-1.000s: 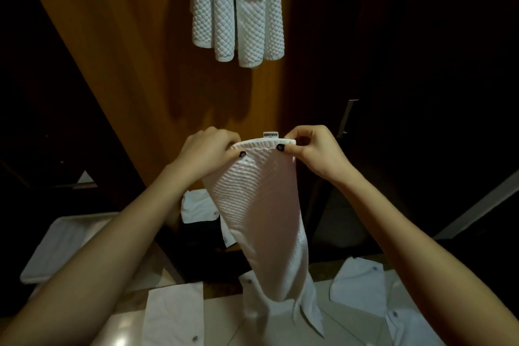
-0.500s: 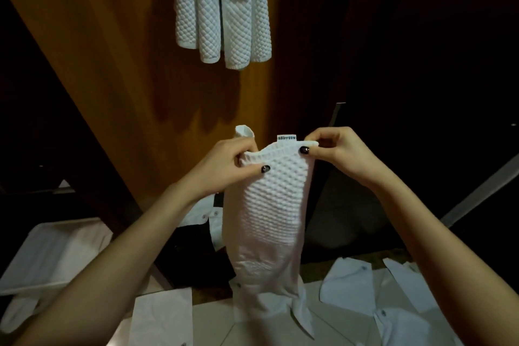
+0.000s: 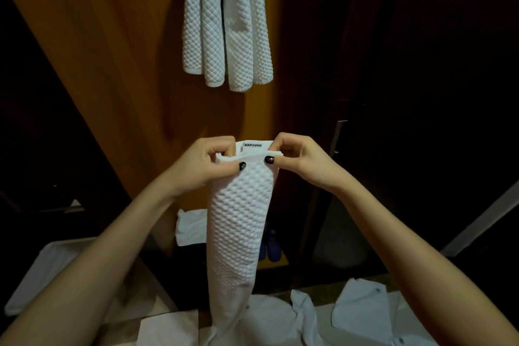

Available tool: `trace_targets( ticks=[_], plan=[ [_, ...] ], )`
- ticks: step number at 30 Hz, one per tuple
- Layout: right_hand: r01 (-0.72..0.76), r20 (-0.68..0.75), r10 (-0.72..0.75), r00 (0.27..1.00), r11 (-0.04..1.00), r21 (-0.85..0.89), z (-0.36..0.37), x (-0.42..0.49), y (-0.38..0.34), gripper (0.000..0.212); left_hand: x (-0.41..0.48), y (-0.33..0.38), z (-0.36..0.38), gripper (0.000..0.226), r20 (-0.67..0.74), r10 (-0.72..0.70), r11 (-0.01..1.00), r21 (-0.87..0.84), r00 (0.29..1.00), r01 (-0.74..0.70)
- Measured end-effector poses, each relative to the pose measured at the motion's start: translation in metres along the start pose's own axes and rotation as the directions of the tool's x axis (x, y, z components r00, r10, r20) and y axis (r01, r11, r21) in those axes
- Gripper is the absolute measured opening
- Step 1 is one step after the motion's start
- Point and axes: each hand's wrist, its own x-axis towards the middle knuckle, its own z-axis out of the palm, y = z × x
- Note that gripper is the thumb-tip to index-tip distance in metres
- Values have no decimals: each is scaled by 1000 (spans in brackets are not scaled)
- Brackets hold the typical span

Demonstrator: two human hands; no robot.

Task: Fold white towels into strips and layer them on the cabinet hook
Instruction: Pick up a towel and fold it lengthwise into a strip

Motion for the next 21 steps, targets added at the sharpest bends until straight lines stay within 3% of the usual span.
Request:
trace_targets(
  ticks=[8, 13, 16, 18, 21],
  plan=[
    [55, -57, -65, 996, 985, -162, 16, 10, -21, 12, -13, -8, -24, 41, -247, 69, 974, 226, 967, -12],
    [105, -17, -121, 993, 920, -377, 12, 11, -35, 13, -12, -7, -23, 47, -316, 86, 938, 345, 945, 29],
    [109, -71, -152, 986, 902, -418, 7, 13, -43, 14, -9, 0, -19, 45, -337, 88, 939, 341, 937, 35],
    [101, -128, -159, 979, 922, -374, 4, 16, -50, 14, -4, 5, -17, 38, -424, 116, 943, 330, 898, 34],
    [94, -227, -145, 963, 970, -224, -1, 27, -65, 13, 11, 13, -17, 28, -593, 64, 995, 95, 802, -9]
  ],
)
